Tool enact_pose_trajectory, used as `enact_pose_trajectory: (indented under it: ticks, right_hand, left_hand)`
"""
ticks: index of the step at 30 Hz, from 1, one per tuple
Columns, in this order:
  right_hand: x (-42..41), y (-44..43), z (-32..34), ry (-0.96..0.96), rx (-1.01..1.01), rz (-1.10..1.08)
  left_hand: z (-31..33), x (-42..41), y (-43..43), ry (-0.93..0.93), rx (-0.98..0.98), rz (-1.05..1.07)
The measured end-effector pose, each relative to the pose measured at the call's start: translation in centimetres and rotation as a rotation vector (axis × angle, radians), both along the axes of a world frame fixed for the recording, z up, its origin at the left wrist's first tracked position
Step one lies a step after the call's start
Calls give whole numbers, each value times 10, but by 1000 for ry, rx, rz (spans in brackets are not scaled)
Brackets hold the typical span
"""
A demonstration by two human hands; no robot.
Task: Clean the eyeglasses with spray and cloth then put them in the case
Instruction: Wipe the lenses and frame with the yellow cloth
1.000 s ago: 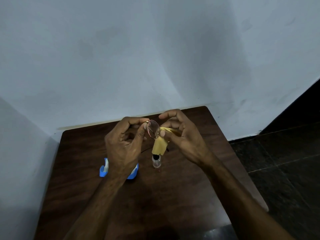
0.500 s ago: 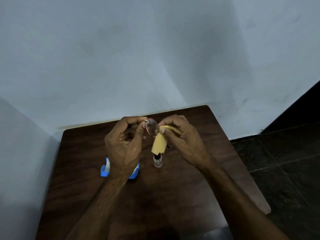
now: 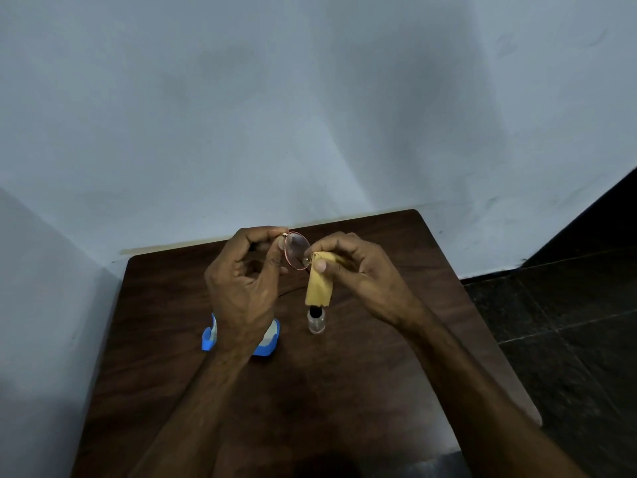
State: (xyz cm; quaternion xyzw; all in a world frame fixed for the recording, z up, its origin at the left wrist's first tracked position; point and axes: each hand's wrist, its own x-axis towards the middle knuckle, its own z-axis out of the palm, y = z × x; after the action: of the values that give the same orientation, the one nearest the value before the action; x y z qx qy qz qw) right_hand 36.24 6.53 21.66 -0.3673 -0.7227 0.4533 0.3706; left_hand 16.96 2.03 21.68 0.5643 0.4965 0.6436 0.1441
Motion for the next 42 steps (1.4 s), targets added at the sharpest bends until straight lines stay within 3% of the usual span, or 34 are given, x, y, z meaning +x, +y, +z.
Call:
enact_pose_trajectory:
  ticks: [4, 14, 20, 24, 28, 33, 38, 42]
  right_hand:
    - [0, 2, 3, 106, -72, -18]
    - [-8, -5, 7, 41, -30, -49]
    - [-9, -9, 13, 268, -76, -83]
    - [-17, -15, 12, 294, 17, -205]
    - [-20, -21, -7, 173, 241, -435]
    - [-32, -34, -27, 23, 554, -441]
    - [-35, -22, -26, 78, 390, -607]
    - [-43, -27, -12, 44, 468, -549]
  left_hand:
    - [2, 1, -2, -26, -25, -27]
    - [6, -1, -3, -34, 1, 5]
    - [9, -5, -5, -7, -42, -44]
    - [10, -3, -3, -35, -24, -4]
    - [17, -6, 0, -168, 3, 73]
    - [20, -10, 0, -201, -1, 113]
    - [13, -10, -3, -220, -29, 84]
    - [11, -9, -4, -176, -16, 85]
